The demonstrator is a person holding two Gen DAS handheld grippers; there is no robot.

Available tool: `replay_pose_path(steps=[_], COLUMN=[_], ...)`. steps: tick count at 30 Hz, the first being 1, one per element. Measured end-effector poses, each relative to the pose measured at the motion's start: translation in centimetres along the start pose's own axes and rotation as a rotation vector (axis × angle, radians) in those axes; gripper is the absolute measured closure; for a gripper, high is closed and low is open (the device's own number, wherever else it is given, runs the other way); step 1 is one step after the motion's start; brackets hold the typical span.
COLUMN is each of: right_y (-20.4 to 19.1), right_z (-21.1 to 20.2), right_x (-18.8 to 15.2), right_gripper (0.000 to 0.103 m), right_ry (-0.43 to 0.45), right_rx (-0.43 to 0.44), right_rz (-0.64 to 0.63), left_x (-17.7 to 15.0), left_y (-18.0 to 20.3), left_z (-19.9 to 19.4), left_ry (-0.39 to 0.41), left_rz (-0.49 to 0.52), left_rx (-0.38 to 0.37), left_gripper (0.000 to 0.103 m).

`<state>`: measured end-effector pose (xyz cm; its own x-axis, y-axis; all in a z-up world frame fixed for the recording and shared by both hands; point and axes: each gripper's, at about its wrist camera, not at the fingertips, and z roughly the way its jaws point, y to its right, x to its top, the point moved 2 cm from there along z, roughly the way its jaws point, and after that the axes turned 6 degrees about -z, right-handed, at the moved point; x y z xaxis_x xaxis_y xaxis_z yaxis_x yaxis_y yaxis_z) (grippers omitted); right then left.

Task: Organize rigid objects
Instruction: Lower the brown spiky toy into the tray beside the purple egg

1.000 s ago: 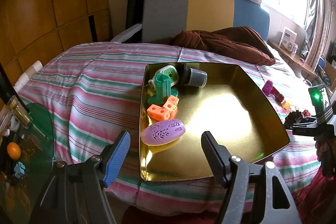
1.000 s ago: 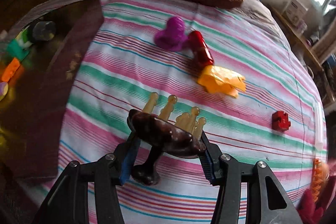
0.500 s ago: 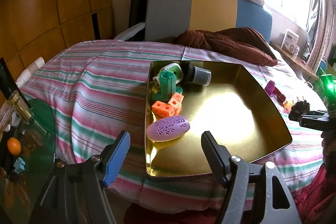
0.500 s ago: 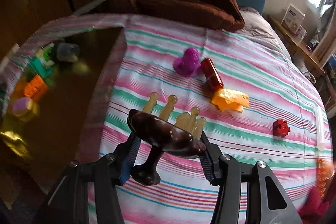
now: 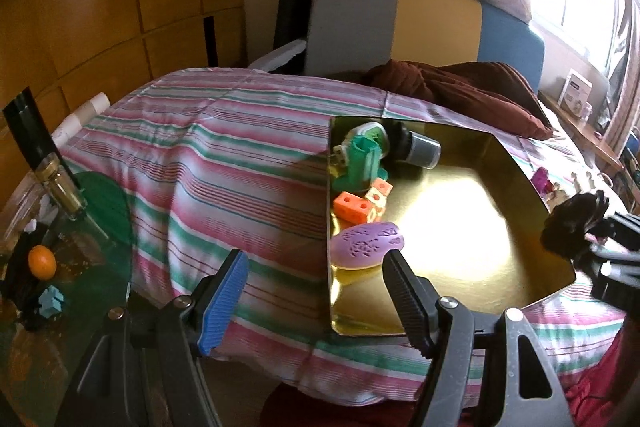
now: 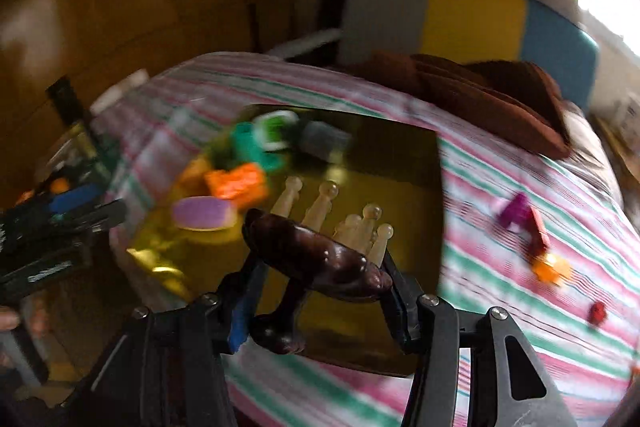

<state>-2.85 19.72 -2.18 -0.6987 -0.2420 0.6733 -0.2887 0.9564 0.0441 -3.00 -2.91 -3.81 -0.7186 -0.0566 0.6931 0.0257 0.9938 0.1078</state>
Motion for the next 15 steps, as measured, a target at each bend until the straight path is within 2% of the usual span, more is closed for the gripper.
replay_pose_path(steps=[4, 15], right_y=[-2.0, -2.7], right_z=[1.1, 2.6], right_x=[0.3, 0.5], right_gripper=[0.049, 0.049], right_ry=[-0.002, -0.039], right_rx=[0.063, 0.096], right_rz=[0.017, 0.035], left_x=[0.1, 0.1], left_y=[-0.5, -2.8], left_z=[-0.2, 0.2], left_ry=[0.006, -0.005], left_rz=[0.0, -0.054], left_rx=[0.013, 0.042], left_gripper=[0.032, 0.032])
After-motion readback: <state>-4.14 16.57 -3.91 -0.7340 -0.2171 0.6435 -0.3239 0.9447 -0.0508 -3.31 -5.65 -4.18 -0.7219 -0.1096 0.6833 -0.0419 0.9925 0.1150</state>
